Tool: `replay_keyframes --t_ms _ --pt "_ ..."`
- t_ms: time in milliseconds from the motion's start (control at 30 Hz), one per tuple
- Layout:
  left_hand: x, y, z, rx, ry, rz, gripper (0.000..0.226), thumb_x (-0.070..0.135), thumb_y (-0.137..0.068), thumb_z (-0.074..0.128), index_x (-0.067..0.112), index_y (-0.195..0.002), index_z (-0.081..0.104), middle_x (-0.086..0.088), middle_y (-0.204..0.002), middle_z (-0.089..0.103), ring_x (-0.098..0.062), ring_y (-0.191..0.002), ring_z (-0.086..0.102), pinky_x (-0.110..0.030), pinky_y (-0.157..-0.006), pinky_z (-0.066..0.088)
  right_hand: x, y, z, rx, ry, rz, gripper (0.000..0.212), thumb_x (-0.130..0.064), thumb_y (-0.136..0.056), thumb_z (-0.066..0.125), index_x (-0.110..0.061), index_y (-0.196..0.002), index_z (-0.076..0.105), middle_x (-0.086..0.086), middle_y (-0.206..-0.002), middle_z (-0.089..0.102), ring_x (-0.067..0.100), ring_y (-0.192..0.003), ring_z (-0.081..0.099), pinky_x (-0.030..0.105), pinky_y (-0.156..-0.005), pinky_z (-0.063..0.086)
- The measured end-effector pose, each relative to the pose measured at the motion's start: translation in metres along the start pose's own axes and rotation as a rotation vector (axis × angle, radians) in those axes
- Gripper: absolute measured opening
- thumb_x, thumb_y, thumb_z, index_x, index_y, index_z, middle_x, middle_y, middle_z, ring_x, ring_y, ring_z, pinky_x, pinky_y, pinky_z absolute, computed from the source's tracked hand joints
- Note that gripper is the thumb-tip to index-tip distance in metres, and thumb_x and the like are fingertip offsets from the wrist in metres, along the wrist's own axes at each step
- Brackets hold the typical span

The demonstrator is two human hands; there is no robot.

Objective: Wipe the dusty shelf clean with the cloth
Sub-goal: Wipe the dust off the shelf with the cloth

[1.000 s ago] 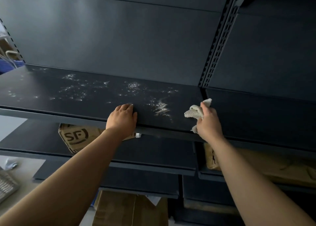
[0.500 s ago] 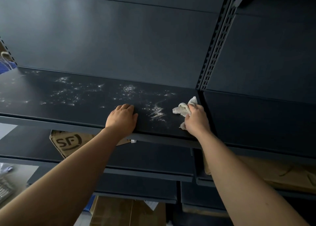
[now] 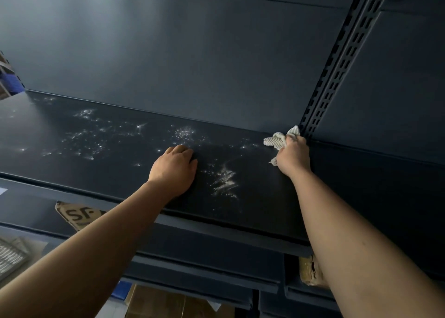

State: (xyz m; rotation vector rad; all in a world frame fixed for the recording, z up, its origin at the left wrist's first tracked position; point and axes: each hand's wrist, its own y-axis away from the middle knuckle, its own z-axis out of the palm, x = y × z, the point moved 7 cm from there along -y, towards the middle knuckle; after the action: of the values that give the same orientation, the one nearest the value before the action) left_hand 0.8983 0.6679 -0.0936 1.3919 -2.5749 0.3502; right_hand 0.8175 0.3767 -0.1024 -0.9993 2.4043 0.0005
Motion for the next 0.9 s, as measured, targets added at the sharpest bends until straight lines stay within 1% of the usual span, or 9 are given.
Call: replay_keyframes --t_ms 167,367,433,467,500,533,633,767,900 --pt "-0.002 -0.001 0.0 0.063 0.015 0.002 0.037 0.031 -0.097 0.038 0.018 -0.129 0.053 0.003 -0.133 0.053 -0.021 -0.121 0.047 -0.035 -0.093 0.044 -0.031 -0.012 0.016 0.002 0.024 -0.042 0.03 -0.01 -0.087 0.048 -0.006 -0.116 0.055 0.014 -0.136 0.042 0.034 -0.118 0.049 0.036 -0.1 0.042" --pt "-0.003 0.0 0.0 0.077 0.021 -0.005 0.04 0.03 -0.098 0.035 0.02 -0.134 0.049 0.005 -0.14 0.049 -0.018 -0.127 0.044 -0.032 -0.1 0.04 -0.12 0.009 0.061 -0.266 -0.186 -0.344 0.048 -0.006 -0.088 0.046 -0.014 -0.135 0.049 0.01 -0.142 0.043 0.027 -0.126 0.047 0.031 -0.105 0.038" --pt "-0.003 0.0 0.0 0.078 0.027 -0.004 0.04 0.03 -0.098 0.034 0.019 -0.135 0.049 0.004 -0.142 0.048 -0.018 -0.13 0.042 -0.033 -0.103 0.038 -0.135 0.016 0.063 -0.375 -0.457 -0.296 0.051 -0.002 -0.088 0.043 -0.021 -0.135 0.049 0.01 -0.133 0.052 0.028 -0.103 0.063 0.029 -0.075 0.055" --pt "-0.003 0.001 0.0 0.08 0.03 -0.005 0.04 0.029 -0.098 0.034 0.019 -0.135 0.048 0.004 -0.142 0.047 -0.018 -0.13 0.042 -0.033 -0.104 0.037 -0.134 0.016 0.058 -0.365 -0.588 -0.247 0.053 -0.001 -0.088 0.042 -0.024 -0.135 0.049 0.01 -0.129 0.054 0.027 -0.094 0.065 0.024 -0.062 0.054" --pt "-0.003 0.001 0.0 0.083 0.032 -0.006 0.04 0.029 -0.098 0.034 0.019 -0.135 0.048 0.004 -0.142 0.048 -0.018 -0.13 0.042 -0.032 -0.104 0.037 -0.128 0.014 0.048 -0.299 -0.654 -0.217 0.054 0.0 -0.088 0.043 -0.026 -0.136 0.047 0.01 -0.13 0.052 0.025 -0.097 0.063 0.021 -0.065 0.052" --pt "-0.003 0.001 0.0 0.089 0.033 -0.004 0.04 0.029 -0.098 0.034 0.018 -0.135 0.049 0.004 -0.142 0.048 -0.018 -0.129 0.043 -0.032 -0.103 0.038 -0.117 0.01 0.034 -0.209 -0.643 -0.208 0.056 0.0 -0.088 0.045 -0.024 -0.138 0.044 0.01 -0.133 0.047 0.024 -0.106 0.058 0.019 -0.079 0.048" --pt "-0.003 0.001 0.0 0.093 0.035 0.002 0.041 0.029 -0.098 0.034 0.017 -0.134 0.049 0.002 -0.14 0.049 -0.019 -0.128 0.044 -0.033 -0.101 0.04 -0.063 -0.009 0.006 -0.038 -0.421 -0.136 0.054 -0.002 -0.089 0.047 -0.019 -0.14 0.04 0.015 -0.138 0.035 0.025 -0.12 0.046 0.023 -0.103 0.031" --pt "-0.003 0.002 0.0 0.084 0.044 0.004 0.039 0.028 -0.098 0.034 0.016 -0.131 0.052 0.0 -0.137 0.052 -0.021 -0.125 0.046 -0.036 -0.098 0.043 -0.029 -0.003 0.013 -0.065 -0.025 -0.125 0.048 -0.009 -0.09 0.045 -0.014 -0.138 0.043 0.018 -0.139 0.04 0.036 -0.123 0.046 0.039 -0.103 0.038" --pt "-0.004 0.001 -0.001 0.054 0.058 0.006 0.038 0.028 -0.098 0.032 0.015 -0.128 0.053 -0.001 -0.134 0.053 -0.022 -0.122 0.047 -0.036 -0.096 0.044 -0.069 0.026 0.027 -0.104 -0.095 -0.22 0.048 -0.007 -0.09 0.046 -0.012 -0.137 0.045 0.014 -0.141 0.039 0.031 -0.126 0.045 0.031 -0.103 0.035"
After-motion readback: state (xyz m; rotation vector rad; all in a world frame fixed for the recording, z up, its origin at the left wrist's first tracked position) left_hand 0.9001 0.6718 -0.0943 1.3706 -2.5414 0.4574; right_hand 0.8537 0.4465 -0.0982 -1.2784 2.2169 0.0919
